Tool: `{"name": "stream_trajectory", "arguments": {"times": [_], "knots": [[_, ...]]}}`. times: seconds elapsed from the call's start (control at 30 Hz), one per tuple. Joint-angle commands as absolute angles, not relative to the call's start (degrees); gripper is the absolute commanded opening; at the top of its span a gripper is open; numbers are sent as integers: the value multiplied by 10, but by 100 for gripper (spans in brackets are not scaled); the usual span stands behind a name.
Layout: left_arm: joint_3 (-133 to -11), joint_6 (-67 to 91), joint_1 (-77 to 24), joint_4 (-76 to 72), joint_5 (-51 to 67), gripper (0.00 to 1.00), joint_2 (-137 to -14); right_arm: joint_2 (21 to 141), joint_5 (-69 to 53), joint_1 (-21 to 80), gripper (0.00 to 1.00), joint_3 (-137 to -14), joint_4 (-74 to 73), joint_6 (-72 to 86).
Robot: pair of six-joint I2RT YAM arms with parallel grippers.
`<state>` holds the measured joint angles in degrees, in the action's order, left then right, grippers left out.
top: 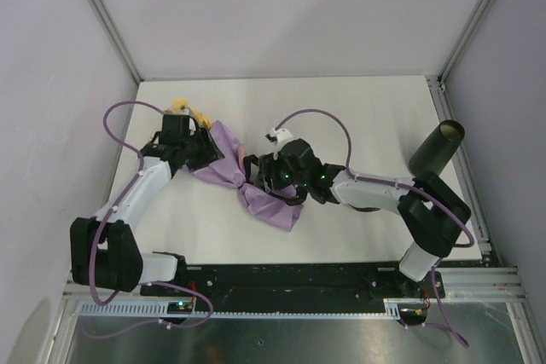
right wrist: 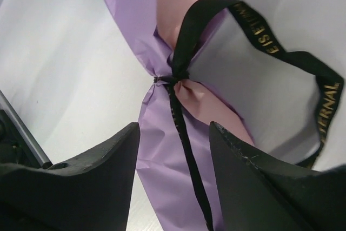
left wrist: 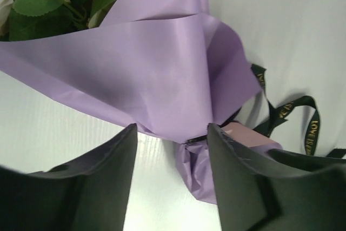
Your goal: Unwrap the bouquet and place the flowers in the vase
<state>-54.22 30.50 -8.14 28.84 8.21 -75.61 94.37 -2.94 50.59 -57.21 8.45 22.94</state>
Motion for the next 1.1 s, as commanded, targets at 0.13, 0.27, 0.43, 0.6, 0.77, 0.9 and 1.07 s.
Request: {"name": "stream_trajectory", "arguments": {"times": [0.13, 0.27, 0.43, 0.6, 0.77, 0.9, 1.07], "knots": [[-488, 362, -112, 269, 114, 68, -715, 986, -42, 544, 54, -608, 82, 184], [-457, 383, -133, 231, 118, 69, -720, 1002, -21, 565, 47, -608, 71, 183], [-446, 389, -136, 201, 120, 69, -752, 1017, 51, 605, 22, -607, 52, 182], [-442, 388, -137, 180, 125, 70, -780, 1013, 118, 646, 2, -594, 50, 187], [-440, 385, -136, 163, 127, 69, -802, 991, 131, 662, 0, -572, 63, 199], [-443, 385, -137, 156, 129, 59, -810, 974, 126, 664, 0, -558, 76, 198], [-441, 383, -136, 152, 136, 31, -800, 973, 119, 669, 0, -521, 102, 220]]}}
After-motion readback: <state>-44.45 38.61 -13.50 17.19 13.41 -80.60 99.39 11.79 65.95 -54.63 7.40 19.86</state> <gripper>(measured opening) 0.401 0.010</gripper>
